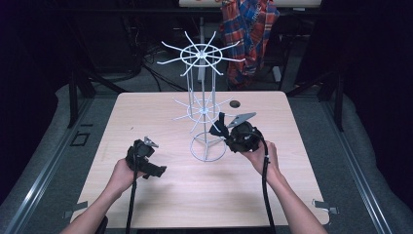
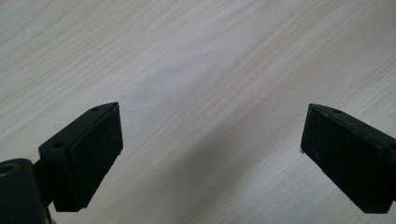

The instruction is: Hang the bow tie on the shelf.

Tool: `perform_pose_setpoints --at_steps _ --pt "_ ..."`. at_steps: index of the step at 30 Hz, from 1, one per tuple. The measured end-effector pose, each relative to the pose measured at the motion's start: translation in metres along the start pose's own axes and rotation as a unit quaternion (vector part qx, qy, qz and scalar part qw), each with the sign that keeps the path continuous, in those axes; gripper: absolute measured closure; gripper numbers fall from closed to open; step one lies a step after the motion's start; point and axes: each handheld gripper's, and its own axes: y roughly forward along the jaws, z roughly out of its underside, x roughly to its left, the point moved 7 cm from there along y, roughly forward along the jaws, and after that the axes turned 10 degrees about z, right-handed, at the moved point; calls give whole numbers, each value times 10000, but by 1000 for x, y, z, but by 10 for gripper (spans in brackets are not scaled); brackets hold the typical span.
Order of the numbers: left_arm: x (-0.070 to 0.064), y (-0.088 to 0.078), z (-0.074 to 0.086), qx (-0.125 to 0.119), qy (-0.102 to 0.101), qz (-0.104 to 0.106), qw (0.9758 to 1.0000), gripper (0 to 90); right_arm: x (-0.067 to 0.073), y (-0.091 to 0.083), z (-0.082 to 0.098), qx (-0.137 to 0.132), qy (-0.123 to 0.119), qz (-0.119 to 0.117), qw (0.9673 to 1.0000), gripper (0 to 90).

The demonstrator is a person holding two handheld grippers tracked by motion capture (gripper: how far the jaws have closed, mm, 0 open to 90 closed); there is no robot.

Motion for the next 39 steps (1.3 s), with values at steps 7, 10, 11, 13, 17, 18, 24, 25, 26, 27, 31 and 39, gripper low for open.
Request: perform_pose_setpoints --at_steps 7,10,11,13,17,18,24,25,26,27,31,39 --pt "0 -1 0 -7 -7 -5 10000 57 4 2 2 73 -33 -72 9999 638" --pt "0 -1 0 -12 0 -5 10000 57 3 3 3 67 53 -114 9999 637" --pt "0 -1 0 -16 0 1 10000 57 2 3 3 73 52 -91 9999 631" --pt "0 -1 0 -15 2 13 10000 57 2 3 4 77 97 -139 9998 592" --pt "0 -1 0 -22 0 28 10000 57 2 3 5 97 103 -214 9997 552" --pt "0 -1 0 -22 0 28 10000 57 2 3 5 97 103 -214 9997 552" --pt "0 -1 0 -28 -2 25 10000 57 3 -2 4 72 147 -291 9994 503" --pt "0 -1 0 -25 -1 27 10000 57 3 -3 4 71 154 -298 9994 494" --pt "0 -1 0 -25 -1 27 10000 57 3 -5 5 94 144 -303 9994 482" --pt "0 -1 0 -37 0 23 10000 57 3 -6 5 90 148 -318 9993 477" --pt "-1 -2 0 -32 1 28 10000 57 1 -12 6 100 163 -301 9994 448" --pt "-1 -2 0 -43 -1 29 10000 57 -5 -29 13 165 242 -256 9992 383"
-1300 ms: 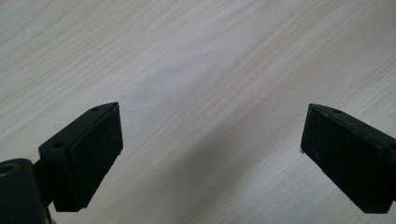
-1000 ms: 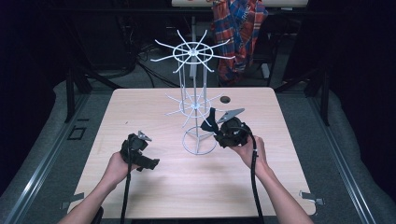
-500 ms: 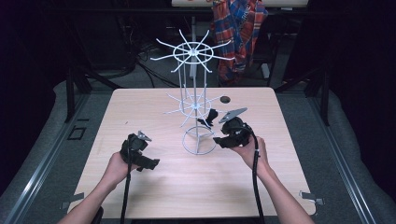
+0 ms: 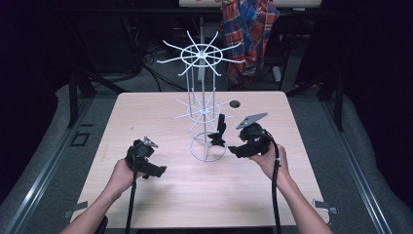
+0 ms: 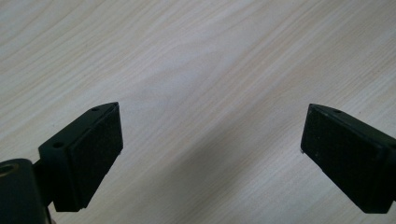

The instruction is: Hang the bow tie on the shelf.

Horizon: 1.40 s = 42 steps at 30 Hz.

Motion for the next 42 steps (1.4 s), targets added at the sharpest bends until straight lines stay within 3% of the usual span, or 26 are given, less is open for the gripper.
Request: perform_pose_setpoints --at_steps 9,18,28,36,42 --pt "0 -1 0 -20 -5 -5 10000 56 -7 -18 13 -24 98 161 9998 305" --pt "-1 0 0 -23 3 -6 10000 56 -12 -27 36 178 99 189 9996 250" --pt "-1 1 0 -13 -8 0 10000 56 -15 -26 59 493 20 182 9986 187" --pt "-1 1 0 -10 -2 4 10000 56 -17 -27 83 774 112 179 9968 156" --pt "-3 3 -1 29 49 20 10000 56 -17 -18 96 1049 158 96 9943 141"
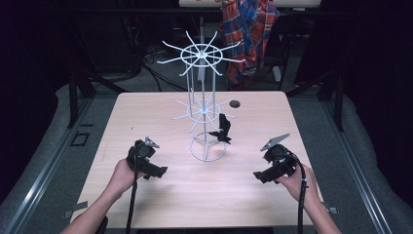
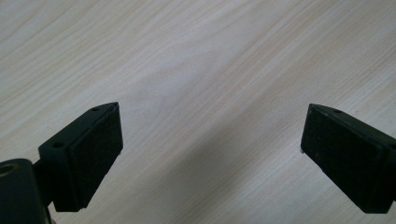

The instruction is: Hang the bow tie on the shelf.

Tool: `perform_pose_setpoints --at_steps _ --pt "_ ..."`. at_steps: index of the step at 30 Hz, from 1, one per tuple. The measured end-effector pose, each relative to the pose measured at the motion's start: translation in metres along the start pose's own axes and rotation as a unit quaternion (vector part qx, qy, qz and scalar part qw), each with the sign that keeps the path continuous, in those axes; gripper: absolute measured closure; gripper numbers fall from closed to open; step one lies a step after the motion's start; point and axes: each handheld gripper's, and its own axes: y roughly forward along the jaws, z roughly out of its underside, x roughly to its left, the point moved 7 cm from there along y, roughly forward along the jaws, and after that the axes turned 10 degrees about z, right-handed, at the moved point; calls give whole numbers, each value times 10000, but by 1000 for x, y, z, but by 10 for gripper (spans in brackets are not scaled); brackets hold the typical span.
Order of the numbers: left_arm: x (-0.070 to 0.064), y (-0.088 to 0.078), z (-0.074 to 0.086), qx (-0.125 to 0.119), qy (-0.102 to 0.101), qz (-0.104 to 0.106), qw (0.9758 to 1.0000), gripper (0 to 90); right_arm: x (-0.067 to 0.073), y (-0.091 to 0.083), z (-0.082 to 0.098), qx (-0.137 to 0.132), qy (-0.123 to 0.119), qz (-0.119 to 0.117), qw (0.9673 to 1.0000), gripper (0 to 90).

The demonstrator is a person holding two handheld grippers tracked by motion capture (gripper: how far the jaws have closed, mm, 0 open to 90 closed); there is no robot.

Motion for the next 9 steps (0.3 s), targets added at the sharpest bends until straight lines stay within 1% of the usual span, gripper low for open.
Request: perform_pose_setpoints --at_steps 1,2,3,4,5,7,8,9 --pt "0 0 0 -4 -1 -2 10000 56 -1 2 1 84 -61 -7 9999 139" --pt "0 0 0 -11 -1 -5 10000 56 0 5 1 63 -16 -18 10000 134" --pt "0 0 0 -9 -1 -7 10000 56 -1 7 2 59 -50 27 10000 142" --pt "1 0 0 6 -1 2 10000 56 -2 6 2 44 -138 114 9998 147" --pt "1 0 0 10 -7 -1 10000 56 -3 6 2 -14 -167 214 9996 146" --pt "2 1 0 24 -18 -12 10000 56 -4 7 2 -6 -170 220 9996 144" --pt "2 1 0 27 -23 -19 10000 56 -4 9 2 31 -160 194 9997 139" --pt "2 1 0 21 -24 -15 10000 56 -5 11 4 154 -205 210 9995 135"
